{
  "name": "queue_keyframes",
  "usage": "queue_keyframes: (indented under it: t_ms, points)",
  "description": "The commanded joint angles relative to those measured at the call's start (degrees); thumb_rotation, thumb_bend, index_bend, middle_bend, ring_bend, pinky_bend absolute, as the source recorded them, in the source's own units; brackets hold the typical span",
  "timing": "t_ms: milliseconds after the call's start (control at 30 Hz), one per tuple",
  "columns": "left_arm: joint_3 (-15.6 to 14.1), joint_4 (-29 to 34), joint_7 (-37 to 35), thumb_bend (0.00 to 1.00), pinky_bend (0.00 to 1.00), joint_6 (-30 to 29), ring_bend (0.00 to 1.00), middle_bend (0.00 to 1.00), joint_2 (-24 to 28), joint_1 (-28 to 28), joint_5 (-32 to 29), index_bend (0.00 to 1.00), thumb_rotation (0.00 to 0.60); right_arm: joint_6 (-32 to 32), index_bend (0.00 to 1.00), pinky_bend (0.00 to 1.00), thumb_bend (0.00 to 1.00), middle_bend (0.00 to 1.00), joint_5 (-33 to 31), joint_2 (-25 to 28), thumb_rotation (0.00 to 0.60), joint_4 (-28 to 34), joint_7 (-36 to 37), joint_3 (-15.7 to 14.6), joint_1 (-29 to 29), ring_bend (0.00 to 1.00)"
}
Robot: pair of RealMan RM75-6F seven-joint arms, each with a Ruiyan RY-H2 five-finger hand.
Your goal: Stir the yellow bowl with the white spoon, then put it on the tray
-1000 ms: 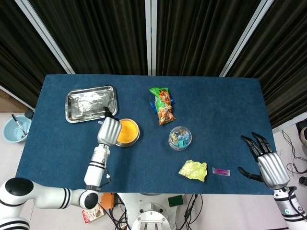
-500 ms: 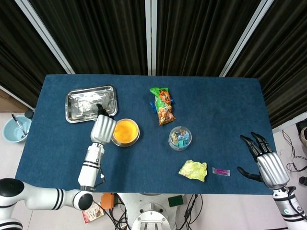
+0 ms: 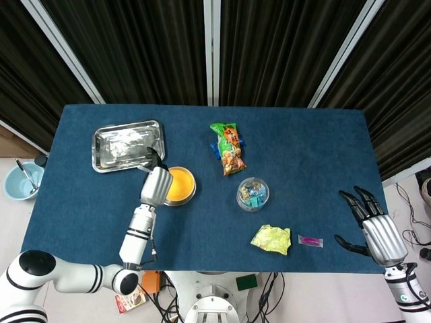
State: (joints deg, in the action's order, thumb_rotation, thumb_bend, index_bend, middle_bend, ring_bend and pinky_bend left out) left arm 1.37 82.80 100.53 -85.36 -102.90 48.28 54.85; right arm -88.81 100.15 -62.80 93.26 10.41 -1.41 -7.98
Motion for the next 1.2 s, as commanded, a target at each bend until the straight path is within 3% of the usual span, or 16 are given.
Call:
queue_keyframes:
  t_ms: [33, 500, 1200]
  points:
    - [0.0, -0.6, -1.0, 0.45, 0.25, 1.2, 0.37, 0.54, -0.9, -0.2, 0.1, 0.60, 0.600, 0.0, 0.06, 0.10, 0.18, 0.14, 0.0, 0.0, 0.600, 0.0, 0.1, 0.0, 0.0, 0.00]
    - [2.7, 0.4, -12.2, 0.44, 0.26, 5.2, 0.37, 0.53, -0.4, -2.4, -0.2, 0.60, 0.600, -0.2, 0.06, 0.10, 0.18, 0.14, -0.1, 0.2, 0.600, 0.1, 0.2, 0.1, 0.1, 0.00]
    - [8.5, 14.8, -25.5, 0.44, 0.26, 8.0, 0.37, 0.53, 10.6, -5.0, -5.9, 0.60, 0.600, -0.7, 0.06, 0.10, 0.18, 0.14, 0.5, 0.6, 0.600, 1.4, -0.8, 0.3, 0.2, 0.00]
